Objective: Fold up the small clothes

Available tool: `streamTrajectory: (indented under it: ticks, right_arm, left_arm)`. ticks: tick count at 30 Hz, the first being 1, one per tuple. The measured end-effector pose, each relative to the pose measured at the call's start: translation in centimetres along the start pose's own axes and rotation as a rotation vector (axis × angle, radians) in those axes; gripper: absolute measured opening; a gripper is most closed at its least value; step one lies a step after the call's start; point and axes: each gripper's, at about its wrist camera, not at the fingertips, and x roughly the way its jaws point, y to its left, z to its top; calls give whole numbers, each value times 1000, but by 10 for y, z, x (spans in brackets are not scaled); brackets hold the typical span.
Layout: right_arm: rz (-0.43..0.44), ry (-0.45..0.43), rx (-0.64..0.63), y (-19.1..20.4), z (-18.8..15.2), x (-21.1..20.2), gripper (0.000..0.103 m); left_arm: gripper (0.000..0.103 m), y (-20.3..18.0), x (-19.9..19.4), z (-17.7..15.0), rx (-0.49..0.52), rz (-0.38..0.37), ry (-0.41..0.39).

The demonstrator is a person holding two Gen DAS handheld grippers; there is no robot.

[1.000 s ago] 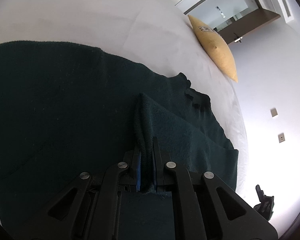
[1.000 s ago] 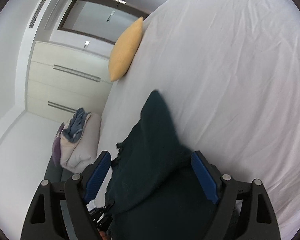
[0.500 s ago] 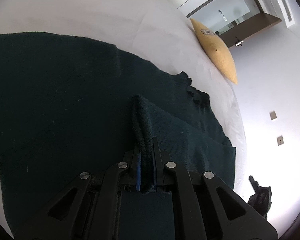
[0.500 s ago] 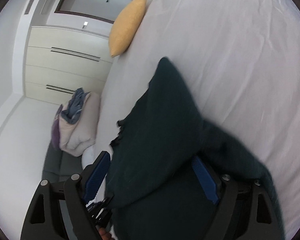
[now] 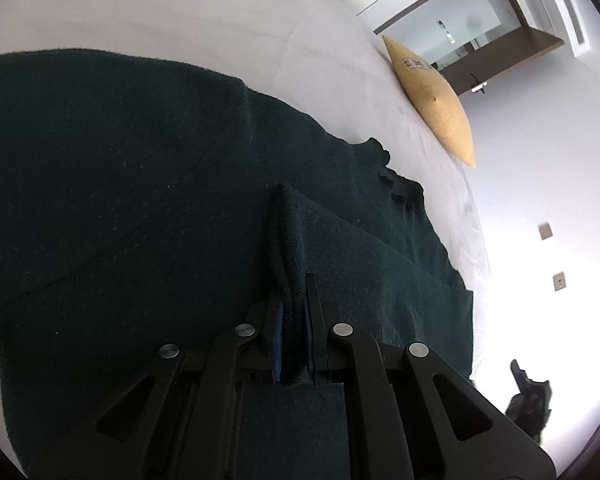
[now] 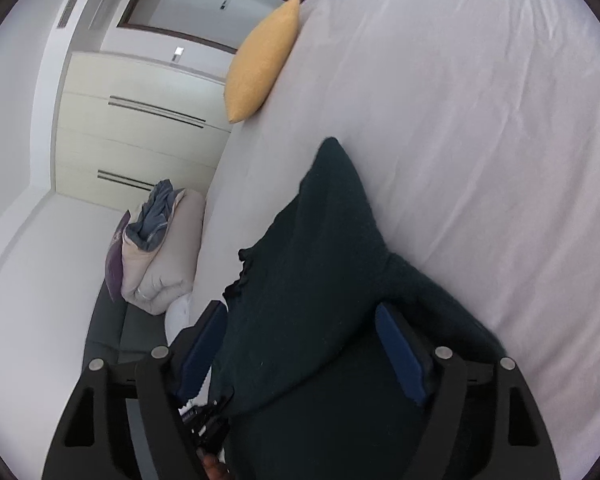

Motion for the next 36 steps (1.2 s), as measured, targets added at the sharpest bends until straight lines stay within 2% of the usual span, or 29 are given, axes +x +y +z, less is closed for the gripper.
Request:
streamTrajectory:
  ticks: [4,7,12,15,17,18,20,26,28,30,31,32,34,35,36]
  right_arm:
    - [1,-51,-69,11,16,-28,80]
    - [-1,-44,-122,20,41,-23,80]
    - [35,97,-216,37,77,29,79]
    - [27,161,-197,30,96,68,77]
    - [10,213,-152,16,101,89,77]
    - [-26,239,-137,8,99,97,75]
    - [-16,249,-197,9,89,94,72]
    - [-9,299,-257,1,52,51,72]
    - [26,279,-247,2,45,30,73]
    - [59,265,-244,1,39,18,78]
    - [49,273,-244,-1,35,18,83]
    - [21,295,-245,-6,31,23,83]
    - [-6,348,-291,-11,25,36,79]
    - [-20,338,-317,-7,24,34,76]
    - [-36,336,-324,-3,21,29,76]
  left_arm:
    - [7,-5,-2,-6,27,31,0]
    - [8,-6,-3,-8,29,42,-12]
    - [11,4,5,-8,32,27,-5]
    - [11,9,5,-10,48,6,-17]
    - [12,16,5,-11,42,-35,-23]
    - [12,19,5,-11,35,-53,-24]
    - [12,25,5,-10,27,-76,-20]
    - [12,27,3,-10,33,-80,-23]
    - [12,27,2,-9,32,-80,-19]
    - [12,28,1,-8,28,-79,-14]
    - [12,28,-1,-7,18,-81,-10]
    - [12,28,-3,-6,5,-84,-6]
    - [12,30,-14,-7,-30,-76,-9]
    - [13,33,-22,-8,-44,-65,-18]
    - [18,38,-34,-9,-58,-61,-39]
